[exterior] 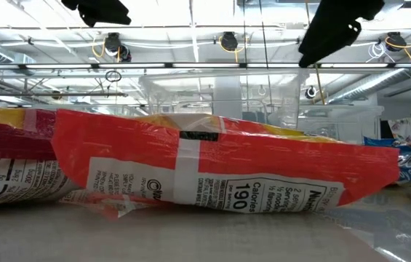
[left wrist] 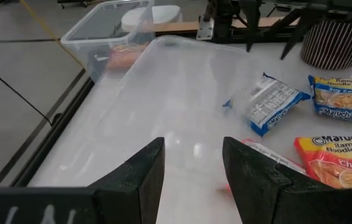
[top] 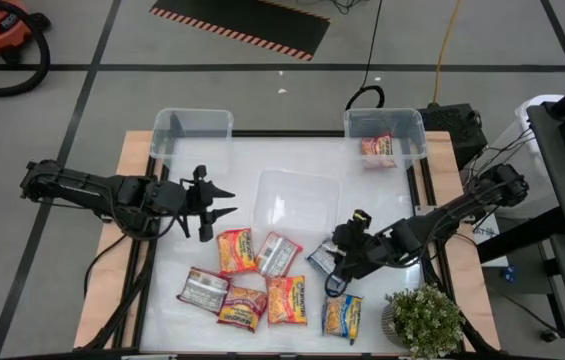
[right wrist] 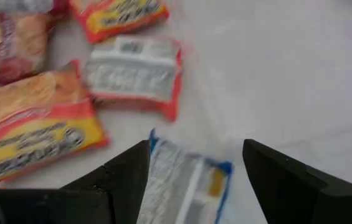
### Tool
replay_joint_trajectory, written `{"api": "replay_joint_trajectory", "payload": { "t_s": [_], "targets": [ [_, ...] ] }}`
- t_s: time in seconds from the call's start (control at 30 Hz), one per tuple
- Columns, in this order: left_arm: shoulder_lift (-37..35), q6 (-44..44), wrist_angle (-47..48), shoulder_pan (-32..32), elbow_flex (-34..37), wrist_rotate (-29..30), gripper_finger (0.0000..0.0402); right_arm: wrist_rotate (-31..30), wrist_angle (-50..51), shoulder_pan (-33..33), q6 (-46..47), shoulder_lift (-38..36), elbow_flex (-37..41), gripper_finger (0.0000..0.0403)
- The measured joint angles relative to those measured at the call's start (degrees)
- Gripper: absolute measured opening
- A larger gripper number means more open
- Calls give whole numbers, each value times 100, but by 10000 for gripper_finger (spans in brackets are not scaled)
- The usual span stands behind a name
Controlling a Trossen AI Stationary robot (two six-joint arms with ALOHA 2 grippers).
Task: Sort Maruchan noodles
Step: Put the top blue noodle pack into the bottom transparent bin
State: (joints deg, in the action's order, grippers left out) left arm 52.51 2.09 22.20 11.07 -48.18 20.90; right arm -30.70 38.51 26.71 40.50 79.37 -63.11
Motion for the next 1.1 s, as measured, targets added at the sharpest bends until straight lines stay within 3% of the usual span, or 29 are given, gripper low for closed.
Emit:
{"api": "replay_joint_trajectory", "payload": {
  "t_s": [0.13,0.43,0.77,1.1],
  "targets": [
    [0,-12,17,0,0,-6,168,-548,-109,-1,-453,0,0,251],
    [85,-202,159,-29,133,-8,168,-347,84,81,-140,0,0,247],
    [437,-351,263,-458,485,7,168,-388,722,26,171,0,2,191],
    [1279,-359,-214,-1105,719,-53,168,-391,1103,-200,236,-4,105,144]
  ]
}}
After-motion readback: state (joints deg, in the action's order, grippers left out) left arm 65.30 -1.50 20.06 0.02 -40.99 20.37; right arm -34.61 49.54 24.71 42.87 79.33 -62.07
